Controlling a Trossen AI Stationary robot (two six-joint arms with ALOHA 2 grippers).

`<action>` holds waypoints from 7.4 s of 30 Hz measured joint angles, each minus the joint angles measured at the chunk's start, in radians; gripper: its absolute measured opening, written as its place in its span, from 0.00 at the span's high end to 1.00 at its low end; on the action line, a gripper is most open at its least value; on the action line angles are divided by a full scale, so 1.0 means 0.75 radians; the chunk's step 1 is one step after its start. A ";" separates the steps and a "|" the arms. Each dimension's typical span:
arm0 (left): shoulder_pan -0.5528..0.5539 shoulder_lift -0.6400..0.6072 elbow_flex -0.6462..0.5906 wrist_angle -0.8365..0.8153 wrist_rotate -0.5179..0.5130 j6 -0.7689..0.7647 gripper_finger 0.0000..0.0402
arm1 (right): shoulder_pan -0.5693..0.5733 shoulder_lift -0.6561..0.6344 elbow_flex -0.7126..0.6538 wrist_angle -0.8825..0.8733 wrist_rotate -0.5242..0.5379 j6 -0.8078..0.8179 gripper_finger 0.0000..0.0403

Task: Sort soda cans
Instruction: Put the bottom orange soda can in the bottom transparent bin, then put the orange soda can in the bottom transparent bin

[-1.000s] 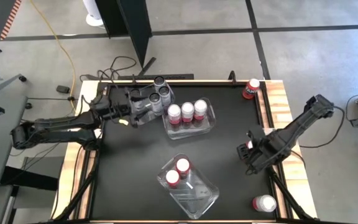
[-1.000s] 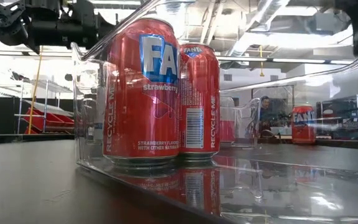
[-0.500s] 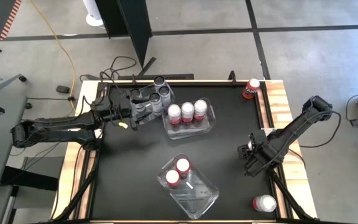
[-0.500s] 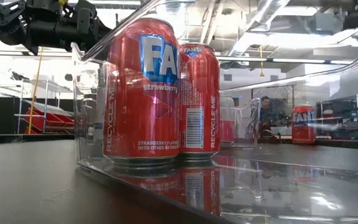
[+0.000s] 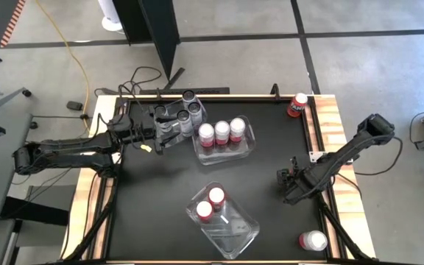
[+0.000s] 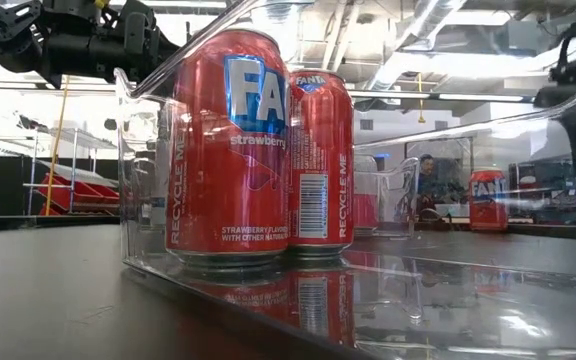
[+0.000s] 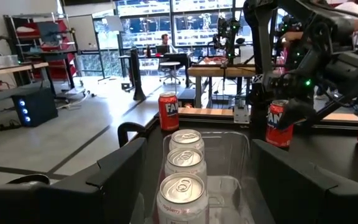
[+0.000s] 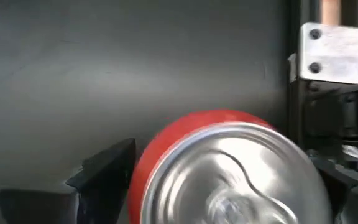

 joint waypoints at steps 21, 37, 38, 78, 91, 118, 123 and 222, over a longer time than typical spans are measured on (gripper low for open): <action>0.000 0.000 0.000 -0.002 -0.004 -0.055 0.30 | -0.015 0.001 0.252 0.149 0.196 -0.544 0.24; 0.001 -0.001 0.000 -0.010 -0.053 -0.044 0.30 | -0.135 0.029 0.533 0.880 0.142 -2.002 0.24; 0.001 -0.001 0.000 -0.012 -0.056 -0.029 0.30 | -0.129 0.048 0.533 0.886 0.102 -2.028 0.24; 0.001 -0.001 0.000 -0.046 -0.113 -0.229 0.30 | -0.228 0.851 0.952 0.842 -0.225 -2.519 0.20; 0.001 -0.001 0.000 -0.053 -0.059 -0.210 0.30 | -0.217 0.851 0.954 0.842 -0.224 -2.418 0.08; 0.000 -0.001 0.000 -0.051 -0.002 -0.173 0.30 | -0.169 0.849 1.387 0.398 -0.171 -2.411 0.07; 0.000 -0.001 0.000 -0.049 -0.002 -0.160 0.30 | -0.163 0.849 1.502 0.273 -0.022 -2.441 0.08; 0.001 0.000 0.000 0.051 0.101 0.005 0.30 | -2.006 0.196 0.406 0.505 0.523 -1.195 0.08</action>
